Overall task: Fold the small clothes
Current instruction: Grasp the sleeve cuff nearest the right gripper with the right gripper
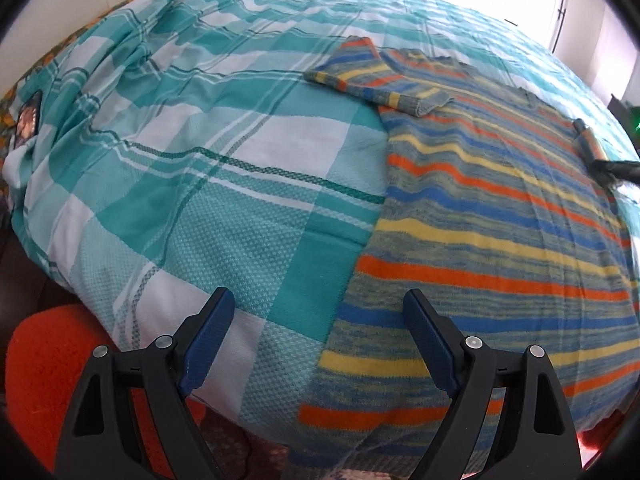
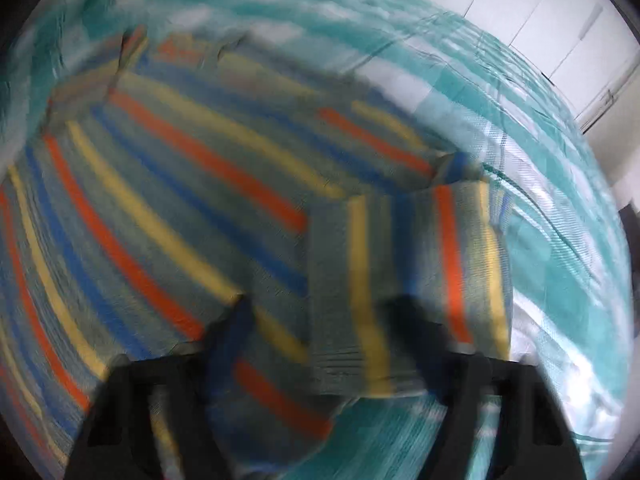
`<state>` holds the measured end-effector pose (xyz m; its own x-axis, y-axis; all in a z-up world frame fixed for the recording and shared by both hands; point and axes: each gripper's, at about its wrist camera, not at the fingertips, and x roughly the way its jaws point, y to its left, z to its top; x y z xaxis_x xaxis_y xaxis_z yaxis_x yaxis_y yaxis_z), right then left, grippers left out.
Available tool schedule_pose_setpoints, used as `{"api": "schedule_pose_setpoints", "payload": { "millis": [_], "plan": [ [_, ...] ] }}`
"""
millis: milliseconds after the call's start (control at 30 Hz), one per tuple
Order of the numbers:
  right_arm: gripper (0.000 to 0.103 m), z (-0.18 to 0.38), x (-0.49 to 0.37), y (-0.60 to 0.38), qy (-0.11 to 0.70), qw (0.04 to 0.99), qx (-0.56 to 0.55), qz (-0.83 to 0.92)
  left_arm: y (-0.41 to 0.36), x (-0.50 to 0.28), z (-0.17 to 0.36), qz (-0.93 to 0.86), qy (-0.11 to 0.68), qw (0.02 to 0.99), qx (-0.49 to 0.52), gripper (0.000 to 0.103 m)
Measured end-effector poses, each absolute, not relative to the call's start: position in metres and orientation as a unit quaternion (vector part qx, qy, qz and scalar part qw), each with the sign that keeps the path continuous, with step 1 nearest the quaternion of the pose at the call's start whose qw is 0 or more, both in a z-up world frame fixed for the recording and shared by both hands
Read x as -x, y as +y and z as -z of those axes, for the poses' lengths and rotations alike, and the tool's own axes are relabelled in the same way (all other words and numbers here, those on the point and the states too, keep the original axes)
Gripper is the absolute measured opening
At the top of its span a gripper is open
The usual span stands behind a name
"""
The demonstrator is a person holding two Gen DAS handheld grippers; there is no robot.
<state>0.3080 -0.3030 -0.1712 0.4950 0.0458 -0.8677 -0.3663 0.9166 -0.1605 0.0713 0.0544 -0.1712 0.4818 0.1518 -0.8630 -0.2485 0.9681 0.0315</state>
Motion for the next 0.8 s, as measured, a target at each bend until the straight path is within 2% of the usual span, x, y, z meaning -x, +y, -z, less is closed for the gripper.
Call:
{"api": "schedule_pose_setpoints", "payload": {
  "millis": [33, 133, 200, 333, 367, 433, 467, 500, 667, 700, 733, 767, 800],
  "plan": [
    [0.000, 0.159, -0.311, -0.327, 0.480, 0.863, 0.114, -0.108, 0.056, -0.072, 0.170, -0.115, 0.495, 0.860, 0.053, 0.087],
    [0.000, 0.122, -0.309, -0.438, 0.448, 0.893, -0.044, -0.032, 0.055, -0.075, 0.171, -0.114, 0.497, 0.858, 0.058, 0.087],
    [0.000, 0.118, -0.307, -0.497, 0.445, 0.890, -0.105, 0.005, 0.054, -0.078, 0.172, -0.114, 0.499, 0.857, 0.061, 0.088],
    [0.002, 0.125, -0.297, -0.538, 0.454, 0.882, -0.128, 0.016, 0.046, -0.080, 0.174, -0.116, 0.504, 0.854, 0.053, 0.088],
    [0.010, 0.123, -0.294, -0.528, 0.455, 0.884, -0.108, 0.007, 0.043, -0.080, 0.175, -0.116, 0.504, 0.854, 0.048, 0.088],
    [0.037, 0.123, -0.288, -0.483, 0.458, 0.885, -0.059, -0.048, 0.040, -0.081, 0.175, -0.118, 0.505, 0.854, 0.043, 0.088],
    [0.064, 0.123, -0.286, -0.452, 0.455, 0.886, -0.027, -0.079, 0.038, -0.081, 0.176, -0.120, 0.506, 0.853, 0.040, 0.088],
    [0.071, 0.123, -0.281, -0.428, 0.448, 0.888, 0.000, -0.104, 0.037, -0.082, 0.176, -0.120, 0.507, 0.853, 0.038, 0.088],
    [0.066, 0.151, -0.275, -0.300, 0.427, 0.865, 0.176, -0.197, 0.033, -0.079, 0.177, -0.123, 0.510, 0.851, 0.025, 0.088],
    [0.054, 0.174, -0.283, -0.284, 0.449, 0.845, 0.223, -0.184, 0.033, -0.078, 0.178, -0.123, 0.511, 0.850, 0.021, 0.088],
    [0.037, 0.192, -0.289, -0.278, 0.475, 0.826, 0.250, -0.170, 0.033, -0.078, 0.179, -0.124, 0.513, 0.849, 0.017, 0.088],
    [0.009, 0.195, -0.294, -0.283, 0.482, 0.826, 0.235, -0.171, 0.033, -0.077, 0.178, -0.125, 0.513, 0.849, 0.015, 0.088],
    [0.009, 0.187, -0.296, -0.294, 0.483, 0.836, 0.199, -0.169, 0.033, -0.077, 0.178, -0.125, 0.513, 0.849, 0.015, 0.088]
  ]
}}
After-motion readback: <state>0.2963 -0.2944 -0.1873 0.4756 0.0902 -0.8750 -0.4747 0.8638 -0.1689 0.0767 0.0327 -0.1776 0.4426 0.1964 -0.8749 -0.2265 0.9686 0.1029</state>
